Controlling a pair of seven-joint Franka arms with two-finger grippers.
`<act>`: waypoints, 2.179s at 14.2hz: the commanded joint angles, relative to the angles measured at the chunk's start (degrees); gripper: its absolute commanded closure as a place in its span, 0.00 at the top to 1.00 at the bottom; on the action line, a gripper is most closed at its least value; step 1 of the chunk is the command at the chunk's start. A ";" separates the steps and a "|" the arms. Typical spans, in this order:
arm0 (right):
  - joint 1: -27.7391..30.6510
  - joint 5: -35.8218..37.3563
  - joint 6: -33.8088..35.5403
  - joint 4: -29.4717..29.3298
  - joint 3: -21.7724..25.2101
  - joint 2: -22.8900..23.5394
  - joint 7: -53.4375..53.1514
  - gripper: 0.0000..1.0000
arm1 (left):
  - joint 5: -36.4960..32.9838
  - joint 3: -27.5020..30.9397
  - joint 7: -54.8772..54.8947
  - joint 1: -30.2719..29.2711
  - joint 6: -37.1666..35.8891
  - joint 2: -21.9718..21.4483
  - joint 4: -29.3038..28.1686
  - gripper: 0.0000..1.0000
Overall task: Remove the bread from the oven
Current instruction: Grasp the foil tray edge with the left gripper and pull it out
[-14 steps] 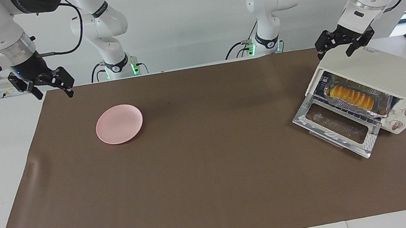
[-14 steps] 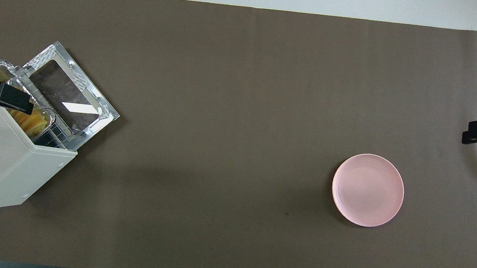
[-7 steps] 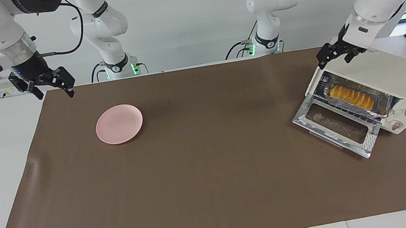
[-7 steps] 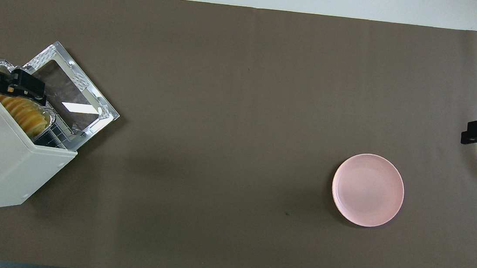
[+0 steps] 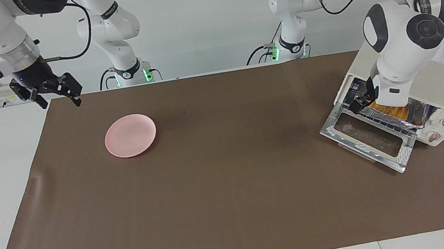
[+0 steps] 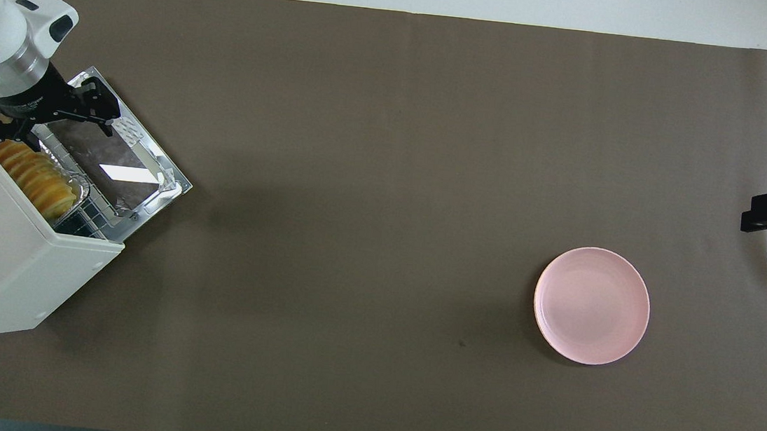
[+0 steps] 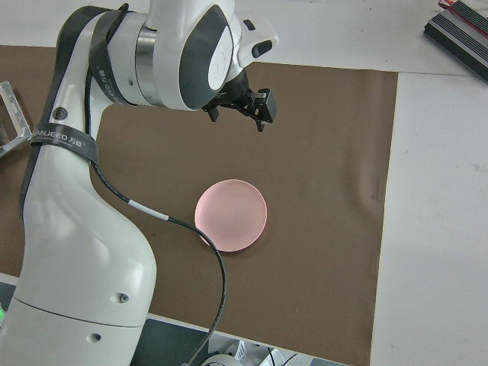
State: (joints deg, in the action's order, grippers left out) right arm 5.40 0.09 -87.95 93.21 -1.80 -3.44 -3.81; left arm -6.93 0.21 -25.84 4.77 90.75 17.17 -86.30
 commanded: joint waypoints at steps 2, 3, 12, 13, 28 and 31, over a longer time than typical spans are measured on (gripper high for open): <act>0.22 -0.18 0.06 0.31 -0.31 -0.25 -0.41 1.00 | -3.61 0.14 -3.42 -0.90 3.80 0.50 -3.51 1.00; 0.22 -0.18 0.06 0.31 -0.31 -0.25 -0.49 1.00 | -4.05 0.23 -4.38 -0.99 5.65 0.41 -5.00 1.00; 0.22 -0.18 0.06 0.31 -0.31 -0.25 -0.41 1.00 | -10.83 0.32 -17.92 -0.90 11.19 4.45 -8.70 1.00; 0.22 -0.18 0.06 0.31 -0.31 -0.25 -0.49 1.00 | -10.83 0.32 -17.93 -0.99 12.07 4.45 -9.32 1.00; 0.22 -0.18 0.06 0.40 -0.31 -0.25 -0.49 1.00 | -10.83 0.23 -20.47 -2.83 15.15 3.84 -12.04 0.50; 0.22 -0.18 0.06 0.40 -0.31 -0.25 -0.41 1.00 | -10.83 0.32 -20.91 -2.57 15.60 3.22 -13.63 0.31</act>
State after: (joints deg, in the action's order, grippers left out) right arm 5.40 0.09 -87.95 93.21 -1.80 -3.44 -3.81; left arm -16.51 0.78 -45.31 2.37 104.27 22.51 -96.41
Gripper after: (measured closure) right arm 0.000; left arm 0.546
